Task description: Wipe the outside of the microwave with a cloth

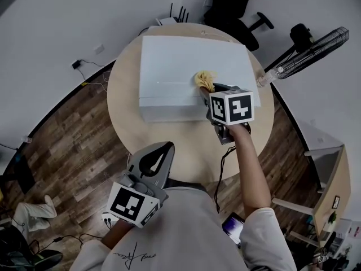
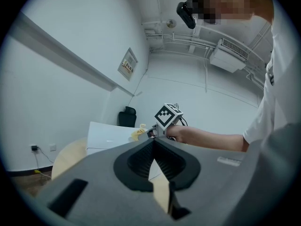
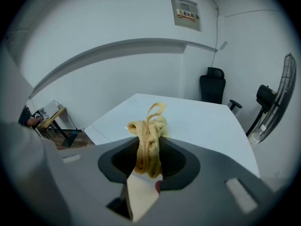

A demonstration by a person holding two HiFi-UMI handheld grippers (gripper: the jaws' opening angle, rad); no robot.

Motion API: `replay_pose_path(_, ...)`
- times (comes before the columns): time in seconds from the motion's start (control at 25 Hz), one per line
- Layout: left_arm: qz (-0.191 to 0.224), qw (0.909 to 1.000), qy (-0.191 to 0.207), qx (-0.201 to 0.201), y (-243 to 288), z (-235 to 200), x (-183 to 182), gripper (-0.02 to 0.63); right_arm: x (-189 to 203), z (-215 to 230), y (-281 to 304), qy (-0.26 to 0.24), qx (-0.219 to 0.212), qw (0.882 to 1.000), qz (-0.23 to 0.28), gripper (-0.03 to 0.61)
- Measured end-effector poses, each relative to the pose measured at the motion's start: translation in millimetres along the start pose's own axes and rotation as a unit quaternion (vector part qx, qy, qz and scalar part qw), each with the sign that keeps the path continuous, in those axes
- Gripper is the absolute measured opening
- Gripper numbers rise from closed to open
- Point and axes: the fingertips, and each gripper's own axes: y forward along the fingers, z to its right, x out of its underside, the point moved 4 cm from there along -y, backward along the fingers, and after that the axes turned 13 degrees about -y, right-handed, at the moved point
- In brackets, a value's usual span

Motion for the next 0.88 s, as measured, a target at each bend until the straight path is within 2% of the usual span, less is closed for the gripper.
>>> replay_pose_path(0.88, 0.022, 0.9992, -0.001, -0.033, -27.4, -15.7, -4.8, -0.008, -61.9, -120.1, 47.6, -0.023, -0.101, 0.994, 0.031, 0.129)
